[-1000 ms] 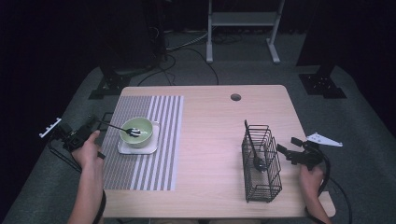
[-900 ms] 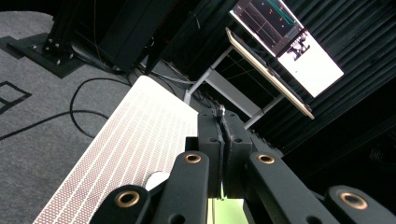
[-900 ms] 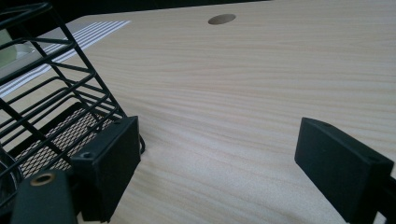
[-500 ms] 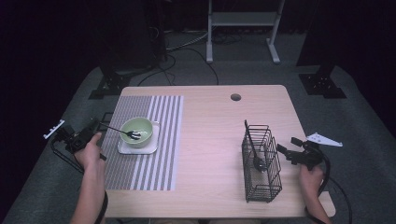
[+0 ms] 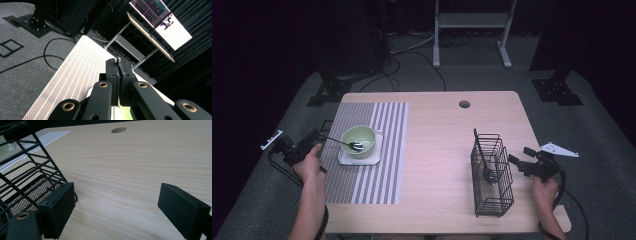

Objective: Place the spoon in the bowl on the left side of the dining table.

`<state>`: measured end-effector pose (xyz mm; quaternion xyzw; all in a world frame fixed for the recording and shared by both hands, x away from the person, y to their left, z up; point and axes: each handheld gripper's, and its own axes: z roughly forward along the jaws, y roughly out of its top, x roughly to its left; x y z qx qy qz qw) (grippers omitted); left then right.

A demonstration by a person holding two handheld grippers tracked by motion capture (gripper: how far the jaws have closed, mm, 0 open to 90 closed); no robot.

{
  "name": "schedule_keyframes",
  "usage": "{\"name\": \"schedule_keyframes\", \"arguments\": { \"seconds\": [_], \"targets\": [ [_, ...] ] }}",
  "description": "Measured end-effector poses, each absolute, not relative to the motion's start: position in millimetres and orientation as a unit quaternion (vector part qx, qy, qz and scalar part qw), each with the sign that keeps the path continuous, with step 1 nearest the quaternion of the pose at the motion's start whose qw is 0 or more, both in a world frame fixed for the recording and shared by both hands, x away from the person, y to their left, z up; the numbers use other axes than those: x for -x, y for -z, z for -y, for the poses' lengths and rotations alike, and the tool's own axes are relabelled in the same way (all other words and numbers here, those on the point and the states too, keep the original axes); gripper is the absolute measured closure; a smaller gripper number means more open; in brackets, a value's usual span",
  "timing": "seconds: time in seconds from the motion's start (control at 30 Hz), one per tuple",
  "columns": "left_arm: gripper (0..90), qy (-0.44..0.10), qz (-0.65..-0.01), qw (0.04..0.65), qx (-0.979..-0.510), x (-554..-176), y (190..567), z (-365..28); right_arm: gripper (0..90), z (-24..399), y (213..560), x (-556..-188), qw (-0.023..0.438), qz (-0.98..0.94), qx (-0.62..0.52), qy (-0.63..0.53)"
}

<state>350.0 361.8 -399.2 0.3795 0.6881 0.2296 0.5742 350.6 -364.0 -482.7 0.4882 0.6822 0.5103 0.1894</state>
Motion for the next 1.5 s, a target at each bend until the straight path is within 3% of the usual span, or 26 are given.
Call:
{"name": "schedule_keyframes", "arguments": {
  "seconds": [1.0, 1.5],
  "targets": [
    [88.7, -0.221, -0.696, 0.571, -0.376, -353.3, 414.1, -360.7, 13.1, 364.1, 482.8, -351.0, 0.189, -0.682, -0.489, -0.510],
    [83.7, -0.220, -0.697, 0.570, -0.375, -354.0, 417.6, -359.5, 13.1, 364.4, 482.9, -351.3, 0.187, -0.682, -0.489, -0.511]
  ]
}}
